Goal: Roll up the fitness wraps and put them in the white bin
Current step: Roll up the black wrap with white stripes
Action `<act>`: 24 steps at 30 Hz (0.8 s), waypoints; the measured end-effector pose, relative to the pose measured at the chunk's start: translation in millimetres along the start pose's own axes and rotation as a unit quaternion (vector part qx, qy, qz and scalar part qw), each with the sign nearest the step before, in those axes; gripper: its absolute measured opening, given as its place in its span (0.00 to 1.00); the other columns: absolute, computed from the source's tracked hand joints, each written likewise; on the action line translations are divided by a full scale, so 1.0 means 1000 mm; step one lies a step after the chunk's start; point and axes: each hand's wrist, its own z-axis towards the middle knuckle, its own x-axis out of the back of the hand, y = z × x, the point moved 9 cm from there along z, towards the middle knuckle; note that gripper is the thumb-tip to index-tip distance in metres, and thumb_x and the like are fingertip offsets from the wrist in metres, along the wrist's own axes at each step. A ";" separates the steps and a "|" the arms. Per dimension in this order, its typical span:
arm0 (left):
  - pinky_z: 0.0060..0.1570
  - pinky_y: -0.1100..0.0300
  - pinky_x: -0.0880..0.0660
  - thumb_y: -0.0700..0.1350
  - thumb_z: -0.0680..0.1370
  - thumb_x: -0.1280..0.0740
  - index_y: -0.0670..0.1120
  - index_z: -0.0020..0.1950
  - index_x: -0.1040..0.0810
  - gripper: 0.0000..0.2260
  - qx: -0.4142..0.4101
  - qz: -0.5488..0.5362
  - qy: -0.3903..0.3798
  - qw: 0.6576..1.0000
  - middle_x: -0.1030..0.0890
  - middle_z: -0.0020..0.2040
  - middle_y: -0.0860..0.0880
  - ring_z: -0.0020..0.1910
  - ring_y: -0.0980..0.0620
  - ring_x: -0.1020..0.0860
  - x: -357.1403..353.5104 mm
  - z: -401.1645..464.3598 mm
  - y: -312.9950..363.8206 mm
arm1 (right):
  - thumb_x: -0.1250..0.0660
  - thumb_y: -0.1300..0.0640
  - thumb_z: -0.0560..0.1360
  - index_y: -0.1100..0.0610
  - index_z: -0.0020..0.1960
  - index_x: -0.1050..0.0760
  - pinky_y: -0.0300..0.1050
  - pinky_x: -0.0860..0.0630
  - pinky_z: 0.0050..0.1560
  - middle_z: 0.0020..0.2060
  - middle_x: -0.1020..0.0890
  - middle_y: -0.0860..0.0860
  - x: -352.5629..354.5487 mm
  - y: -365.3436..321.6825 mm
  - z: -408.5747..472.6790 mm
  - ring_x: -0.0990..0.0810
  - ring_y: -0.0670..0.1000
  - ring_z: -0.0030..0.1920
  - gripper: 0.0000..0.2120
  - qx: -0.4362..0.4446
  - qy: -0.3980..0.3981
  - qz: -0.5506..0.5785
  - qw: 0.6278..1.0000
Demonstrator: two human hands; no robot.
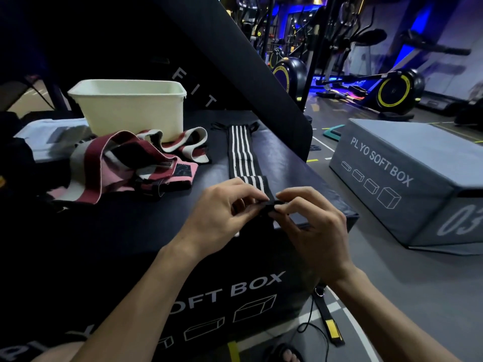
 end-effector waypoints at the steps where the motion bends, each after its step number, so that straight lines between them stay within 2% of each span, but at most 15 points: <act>1: 0.42 0.68 0.26 0.42 0.78 0.25 0.50 0.55 0.13 0.07 -0.003 -0.002 0.001 1.000 0.18 0.46 0.55 0.44 0.53 0.18 0.000 0.001 -0.001 | 0.21 0.61 0.73 0.60 0.41 0.18 0.50 0.20 0.46 0.50 0.16 0.51 0.001 0.000 0.001 0.16 0.51 0.49 0.06 -0.005 0.003 0.000 1.000; 5: 0.44 0.68 0.26 0.41 0.78 0.25 0.48 0.54 0.12 0.07 -0.009 -0.011 -0.005 1.000 0.17 0.45 0.56 0.45 0.56 0.17 -0.002 0.001 -0.004 | 0.22 0.59 0.73 0.60 0.41 0.19 0.50 0.20 0.46 0.53 0.18 0.52 0.000 0.003 0.004 0.17 0.54 0.49 0.07 -0.012 -0.002 -0.009 1.000; 8: 0.47 0.61 0.20 0.40 0.77 0.25 0.47 0.54 0.12 0.07 -0.001 -0.040 0.020 0.999 0.15 0.47 0.55 0.46 0.55 0.16 0.001 0.003 -0.009 | 0.22 0.59 0.73 0.60 0.41 0.19 0.51 0.20 0.48 0.54 0.20 0.52 -0.001 0.003 0.007 0.18 0.54 0.51 0.07 -0.014 -0.007 -0.004 1.000; 10: 0.48 0.57 0.19 0.41 0.77 0.25 0.48 0.53 0.12 0.06 0.008 -0.051 0.069 0.996 0.14 0.46 0.55 0.46 0.55 0.15 0.009 0.003 -0.013 | 0.22 0.59 0.74 0.60 0.40 0.19 0.49 0.21 0.48 0.54 0.20 0.52 0.001 0.001 0.009 0.18 0.53 0.50 0.07 -0.009 -0.002 -0.004 1.000; 13: 0.49 0.61 0.19 0.41 0.77 0.25 0.48 0.52 0.12 0.06 0.022 -0.071 0.151 0.986 0.14 0.47 0.55 0.46 0.58 0.15 0.021 0.003 -0.016 | 0.24 0.56 0.75 0.59 0.41 0.18 0.48 0.21 0.48 0.55 0.20 0.52 0.001 -0.005 0.012 0.19 0.54 0.49 0.08 0.008 -0.009 -0.011 1.000; 17: 0.51 0.67 0.22 0.41 0.77 0.26 0.53 0.54 0.15 0.08 0.003 -0.094 0.253 0.963 0.14 0.48 0.57 0.49 0.58 0.15 0.039 -0.001 -0.006 | 0.25 0.54 0.75 0.56 0.44 0.17 0.53 0.23 0.55 0.59 0.21 0.51 -0.011 -0.010 0.013 0.22 0.54 0.57 0.06 0.041 -0.055 -0.019 0.997; 20: 0.49 0.66 0.21 0.41 0.78 0.25 0.58 0.52 0.17 0.11 0.021 -0.111 0.295 0.949 0.14 0.44 0.63 0.46 0.61 0.15 0.049 -0.002 -0.010 | 0.23 0.54 0.74 0.55 0.45 0.16 0.53 0.24 0.59 0.61 0.21 0.52 -0.014 -0.012 0.014 0.23 0.55 0.61 0.05 0.047 -0.069 -0.013 0.996; 22: 0.49 0.59 0.18 0.42 0.78 0.26 0.57 0.52 0.16 0.09 0.048 -0.149 0.294 0.943 0.13 0.44 0.61 0.44 0.58 0.14 0.046 -0.002 -0.019 | 0.21 0.56 0.73 0.55 0.45 0.16 0.52 0.25 0.58 0.60 0.21 0.52 -0.012 -0.012 0.016 0.23 0.55 0.60 0.05 0.038 -0.057 -0.011 0.998; 24: 0.49 0.56 0.17 0.43 0.78 0.26 0.55 0.53 0.14 0.07 0.053 -0.165 0.258 0.950 0.12 0.45 0.56 0.44 0.55 0.13 0.035 -0.001 -0.019 | 0.21 0.57 0.72 0.56 0.44 0.16 0.51 0.25 0.58 0.60 0.21 0.53 -0.009 -0.012 0.018 0.23 0.56 0.59 0.05 0.033 -0.047 -0.012 0.998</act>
